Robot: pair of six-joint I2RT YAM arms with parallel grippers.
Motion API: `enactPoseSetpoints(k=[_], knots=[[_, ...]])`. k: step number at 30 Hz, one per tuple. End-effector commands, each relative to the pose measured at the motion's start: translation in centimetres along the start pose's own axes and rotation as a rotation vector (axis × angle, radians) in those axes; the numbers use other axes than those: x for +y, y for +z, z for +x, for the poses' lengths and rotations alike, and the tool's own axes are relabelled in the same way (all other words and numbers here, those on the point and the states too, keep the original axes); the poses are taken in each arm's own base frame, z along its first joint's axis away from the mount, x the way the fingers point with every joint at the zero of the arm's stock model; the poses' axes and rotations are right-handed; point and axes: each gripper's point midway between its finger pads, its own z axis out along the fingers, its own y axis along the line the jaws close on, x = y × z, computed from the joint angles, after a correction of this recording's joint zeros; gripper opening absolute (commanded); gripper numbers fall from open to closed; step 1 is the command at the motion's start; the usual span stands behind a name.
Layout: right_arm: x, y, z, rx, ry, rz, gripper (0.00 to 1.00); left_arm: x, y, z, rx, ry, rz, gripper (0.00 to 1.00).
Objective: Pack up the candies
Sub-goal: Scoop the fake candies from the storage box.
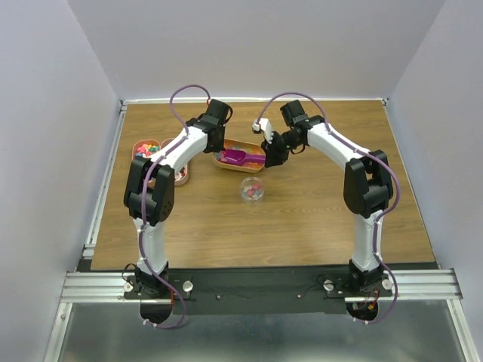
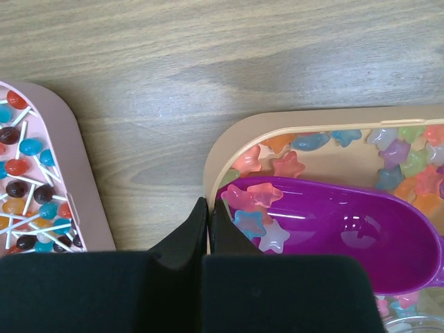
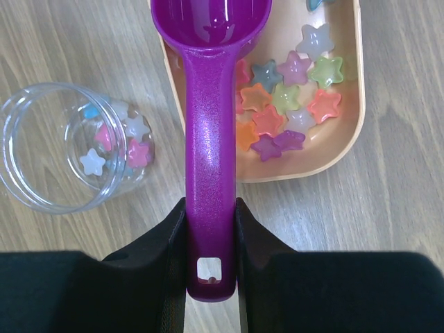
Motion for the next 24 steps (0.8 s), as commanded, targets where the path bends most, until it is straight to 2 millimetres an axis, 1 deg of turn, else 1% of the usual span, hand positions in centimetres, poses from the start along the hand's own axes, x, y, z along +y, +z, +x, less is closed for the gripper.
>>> enactPoseSetpoints(k=[1,2,3,4,5,7,10,12,14,15,17,20,23,24], knots=[[0.7,0.4,-2.8,-0.112,-0.06,-0.028,0.01,-3.9,-2.6,-3.0,-0.105,-0.061,0.202,0.0],[0.4,0.4,-2.2,-0.088,-0.056,-0.005,0.01,-3.6,-2.6,-3.0,-0.105,-0.061,0.199,0.0],[0.4,0.4,-2.0,-0.085,-0.058,-0.007,0.01,-3.2,-2.5,-3.0,-0.104,-0.067,0.196,0.0],[0.4,0.4,-2.1,-0.091,-0.058,-0.011,0.01,-3.1,-2.4,-3.0,-0.111,-0.074,0.201,0.0],[0.9,0.4,-2.7,-0.119,-0.063,-0.037,0.01,-3.5,-2.4,-2.9,-0.105,-0.075,0.228,0.0],[1.3,0.3,-3.2,-0.145,-0.067,-0.059,0.01,-2.9,-2.0,-2.9,-0.102,-0.084,0.221,0.0],[0.9,0.2,-3.1,-0.135,-0.073,-0.032,0.01,-1.8,-2.1,-2.9,-0.098,-0.081,0.207,0.0],[0.7,0.3,-3.1,-0.132,-0.072,-0.028,0.01,-1.5,-2.2,-3.1,-0.106,-0.084,0.205,0.0],[0.8,0.4,-3.5,-0.153,-0.072,-0.045,0.01,-1.5,-2.4,-3.3,-0.112,-0.085,0.206,0.0],[1.0,0.6,-3.5,-0.157,-0.066,-0.053,0.01,-2.2,-2.5,-3.2,-0.103,-0.083,0.243,0.0],[1.0,0.7,-3.6,-0.166,-0.066,-0.054,0.01,-2.3,-2.6,-3.2,-0.102,-0.089,0.25,0.0],[0.9,0.7,-3.5,-0.166,-0.062,-0.044,0.01,-2.2,-2.7,-3.2,-0.104,-0.096,0.246,0.0],[1.0,0.8,-3.4,-0.171,-0.063,-0.048,0.01,-2.4,-3.1,-3.5,-0.113,-0.097,0.26,0.0],[0.9,0.7,-3.4,-0.169,-0.067,-0.042,0.01,-2.1,-3.2,-3.8,-0.12,-0.101,0.257,0.0]])
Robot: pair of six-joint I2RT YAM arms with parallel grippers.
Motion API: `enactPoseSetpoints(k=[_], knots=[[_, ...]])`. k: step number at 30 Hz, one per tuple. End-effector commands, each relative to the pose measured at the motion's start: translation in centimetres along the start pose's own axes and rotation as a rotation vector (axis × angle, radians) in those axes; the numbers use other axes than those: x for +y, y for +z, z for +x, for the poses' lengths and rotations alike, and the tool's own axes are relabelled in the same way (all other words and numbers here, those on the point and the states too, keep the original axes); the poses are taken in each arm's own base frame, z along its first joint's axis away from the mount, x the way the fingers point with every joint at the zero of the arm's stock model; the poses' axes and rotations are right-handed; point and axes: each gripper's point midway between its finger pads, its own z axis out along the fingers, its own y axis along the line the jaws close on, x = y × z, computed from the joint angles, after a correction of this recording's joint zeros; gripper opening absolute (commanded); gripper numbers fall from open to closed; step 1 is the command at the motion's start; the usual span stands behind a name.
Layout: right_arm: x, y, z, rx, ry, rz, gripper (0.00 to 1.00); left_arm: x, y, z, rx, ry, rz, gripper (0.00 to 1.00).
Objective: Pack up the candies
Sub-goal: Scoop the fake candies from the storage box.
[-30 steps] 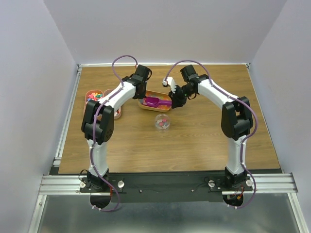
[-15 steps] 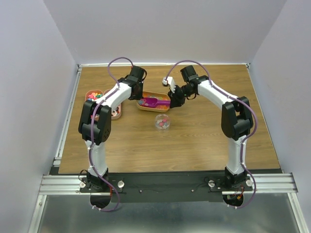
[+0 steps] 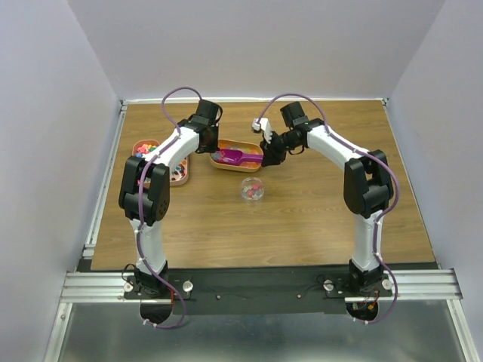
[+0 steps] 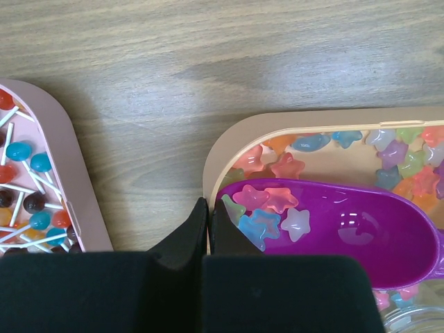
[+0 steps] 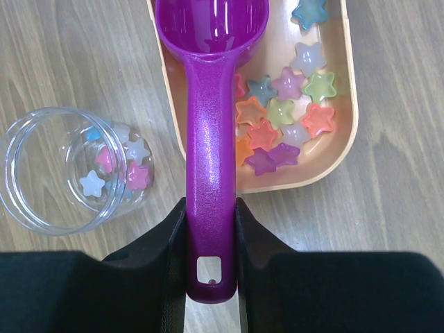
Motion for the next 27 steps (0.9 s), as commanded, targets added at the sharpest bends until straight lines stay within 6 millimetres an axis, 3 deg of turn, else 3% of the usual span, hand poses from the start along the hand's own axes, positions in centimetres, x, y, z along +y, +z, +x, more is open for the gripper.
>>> enactPoseSetpoints(k=[1,6,15,27], knots=[[1.1,0.1,-2.1,-0.084,-0.047,-0.031,0.01,-3.7,-3.6,-3.9,-0.128,-0.045,0.182,0.0],[0.8,-0.8,-2.0,-0.098,-0.045,-0.018,0.01,-1.3,-3.3,-3.9,-0.131,-0.079,0.141,0.0],[0.6,-1.4,-2.3,-0.113,-0.046,0.0,0.01,-0.9,-1.5,-1.7,-0.078,-0.09,0.153,0.0],[0.1,-2.1,-1.2,-0.086,-0.033,0.034,0.01,1.8,0.1,-1.5,-0.062,-0.113,0.072,0.0]])
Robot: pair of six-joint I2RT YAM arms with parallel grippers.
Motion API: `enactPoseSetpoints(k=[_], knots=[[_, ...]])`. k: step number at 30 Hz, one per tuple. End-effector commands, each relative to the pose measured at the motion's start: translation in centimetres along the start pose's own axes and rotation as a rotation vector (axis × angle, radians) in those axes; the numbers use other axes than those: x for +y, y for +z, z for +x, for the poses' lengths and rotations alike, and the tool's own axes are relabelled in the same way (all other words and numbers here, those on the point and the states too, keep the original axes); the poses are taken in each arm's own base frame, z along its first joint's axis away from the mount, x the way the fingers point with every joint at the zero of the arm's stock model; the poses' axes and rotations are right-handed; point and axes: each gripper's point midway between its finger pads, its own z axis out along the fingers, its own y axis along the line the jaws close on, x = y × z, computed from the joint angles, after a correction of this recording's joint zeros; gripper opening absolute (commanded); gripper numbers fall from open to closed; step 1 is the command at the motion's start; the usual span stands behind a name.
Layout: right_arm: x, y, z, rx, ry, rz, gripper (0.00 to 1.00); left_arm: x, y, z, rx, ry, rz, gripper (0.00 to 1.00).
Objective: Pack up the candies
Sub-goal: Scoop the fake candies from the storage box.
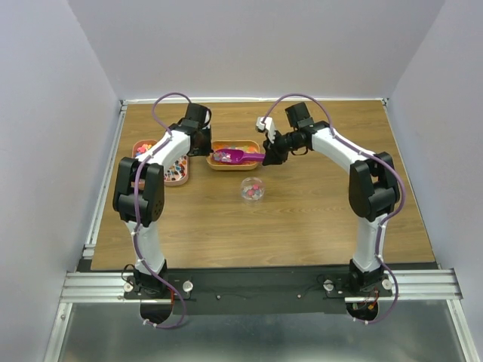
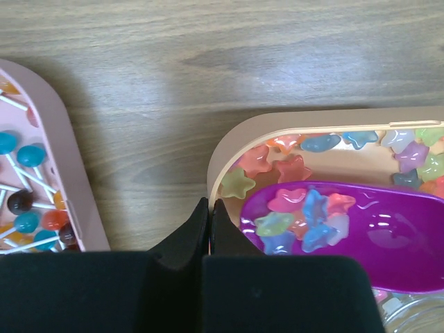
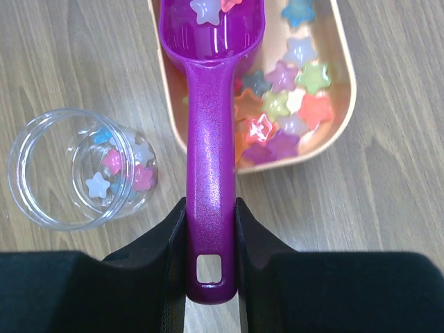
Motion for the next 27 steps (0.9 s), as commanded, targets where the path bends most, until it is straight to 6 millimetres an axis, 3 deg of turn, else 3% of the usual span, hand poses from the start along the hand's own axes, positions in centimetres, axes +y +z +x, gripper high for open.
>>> enactPoseSetpoints(k=[1,7,17,27], knots=[[0.0,-1.1,-0.9,-0.028,-0.021,0.017,0.01,0.2,-0.3,-2.7,-0.077,-0.028,0.0,0.0],[0.0,-1.1,-1.0,-0.031,-0.019,0.015,0.01,0.9,0.7,-2.6,-0.063,-0.022,-0.042,0.0],[-0.3,-1.7,-2.3,-0.055,-0.022,0.026,0.01,1.4,2.5,0.1,-0.005,-0.035,-0.061,0.01],[0.3,-3.7,-3.4,-0.066,-0.027,0.067,0.01,1.5,2.3,-0.2,-0.02,-0.046,-0.071,0.23]])
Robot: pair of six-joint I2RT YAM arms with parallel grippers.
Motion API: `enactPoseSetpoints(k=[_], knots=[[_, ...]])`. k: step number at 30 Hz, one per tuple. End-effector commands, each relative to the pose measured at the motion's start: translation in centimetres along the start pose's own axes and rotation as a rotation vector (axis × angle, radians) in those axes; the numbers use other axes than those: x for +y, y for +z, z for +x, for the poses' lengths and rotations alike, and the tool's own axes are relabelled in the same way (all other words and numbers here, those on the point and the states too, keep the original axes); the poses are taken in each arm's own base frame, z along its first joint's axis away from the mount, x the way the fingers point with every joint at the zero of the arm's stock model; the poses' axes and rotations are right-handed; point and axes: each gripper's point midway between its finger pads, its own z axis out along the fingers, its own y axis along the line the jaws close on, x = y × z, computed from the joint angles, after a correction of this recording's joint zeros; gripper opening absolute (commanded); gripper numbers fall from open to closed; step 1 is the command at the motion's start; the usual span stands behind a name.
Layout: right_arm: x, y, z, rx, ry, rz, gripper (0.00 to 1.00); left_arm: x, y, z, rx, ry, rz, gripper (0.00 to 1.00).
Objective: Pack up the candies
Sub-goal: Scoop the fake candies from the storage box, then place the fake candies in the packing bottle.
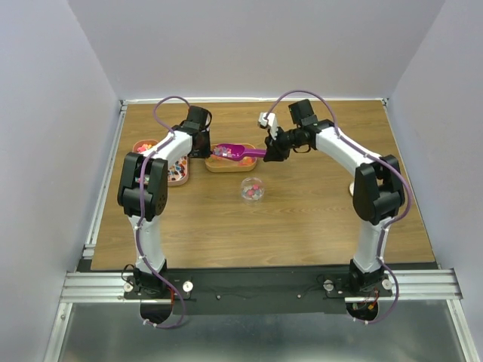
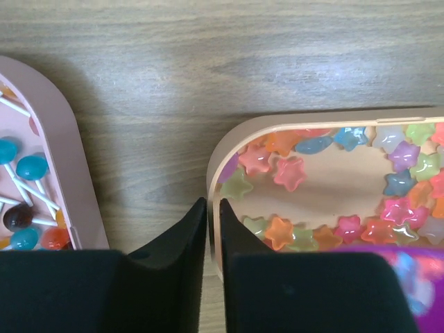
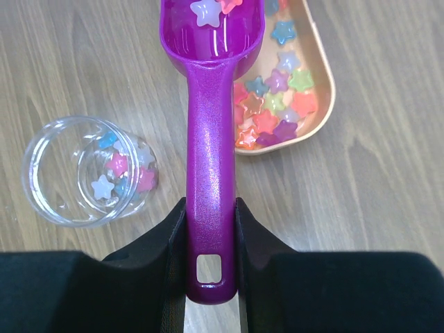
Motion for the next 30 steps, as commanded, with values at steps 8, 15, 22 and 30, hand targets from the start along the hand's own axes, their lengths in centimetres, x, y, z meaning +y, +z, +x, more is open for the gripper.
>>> enactPoseSetpoints(k=[8,15,22,30], knots=[[2.0,-4.9,-2.9,-0.042,-0.002,0.09,0.01,-0.5,-2.6,-2.9,-0.106,-0.017,0.012,0.38],[5.2,-7.2,-2.1,-0.043,0.075,0.109,0.01,-0.7,-8.1,-7.1,-0.267,-0.036,0.029,0.44],[9.0,-9.4,-0.7,-0.043,0.214,0.145,0.01,0.4,-13.4,-9.1,-0.434,-0.027,-0.001,0.49],[12.3,-12.1,2.2,0.033,0.318,0.24,0.01,3.3,-17.8,-8.6,-0.587,-0.027,-0.105,0.49]])
